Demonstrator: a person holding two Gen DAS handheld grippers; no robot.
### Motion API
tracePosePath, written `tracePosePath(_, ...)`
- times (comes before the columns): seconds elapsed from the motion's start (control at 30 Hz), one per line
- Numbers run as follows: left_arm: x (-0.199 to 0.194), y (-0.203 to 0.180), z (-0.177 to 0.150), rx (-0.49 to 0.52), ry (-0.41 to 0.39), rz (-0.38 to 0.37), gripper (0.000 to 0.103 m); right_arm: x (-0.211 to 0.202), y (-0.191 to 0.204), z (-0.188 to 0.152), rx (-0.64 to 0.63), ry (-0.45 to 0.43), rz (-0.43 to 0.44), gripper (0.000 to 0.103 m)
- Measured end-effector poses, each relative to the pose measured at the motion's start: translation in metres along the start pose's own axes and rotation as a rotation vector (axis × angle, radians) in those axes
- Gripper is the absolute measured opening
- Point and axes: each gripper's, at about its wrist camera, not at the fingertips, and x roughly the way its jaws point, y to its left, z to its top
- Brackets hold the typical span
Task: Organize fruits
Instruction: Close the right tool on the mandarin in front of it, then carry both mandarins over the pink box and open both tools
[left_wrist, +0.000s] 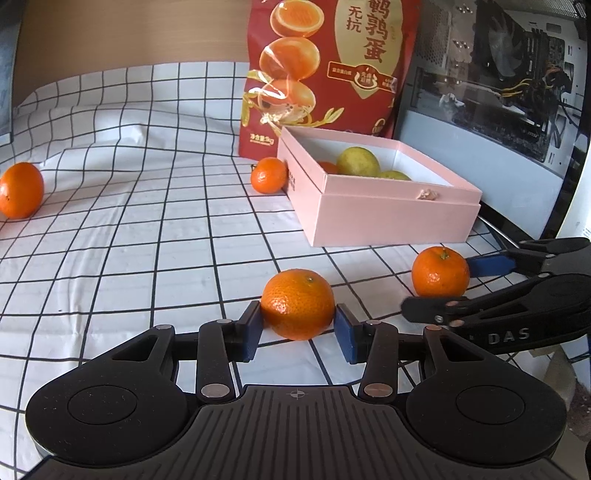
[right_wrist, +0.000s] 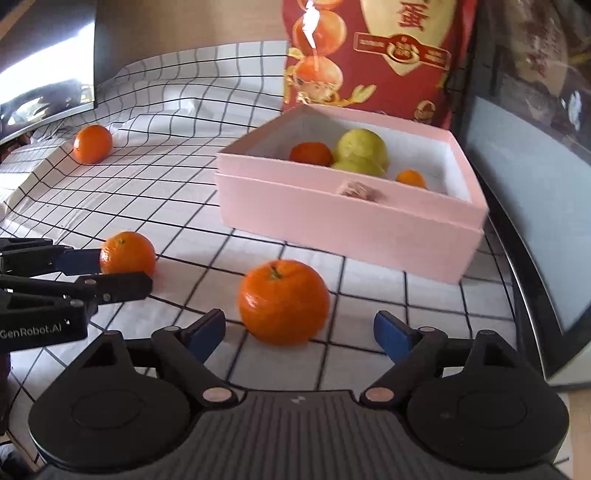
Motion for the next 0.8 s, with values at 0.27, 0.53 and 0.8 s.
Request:
tracePosePath(0.27, -0.001, 0.003, 0.0, -0.021, -0.008, -0.013, 0.047, 0.002, 0.001, 0.005, -0.002, -0.016, 0.034, 0.057)
tracePosePath(0.53, -0.003, 0.007, 0.0, -0.056, -0.016, -0.029, 0.047, -0.01, -0.013, 0.007, 0.049, -0.01, 0.041, 0.049)
tracePosePath(0.8, -0.008, 0.0, 0.053, -0.11, -0.102, -0.187, 0.047, -0.054, -0.024, 0.029, 0.032, -0.09, -0.007, 0.049)
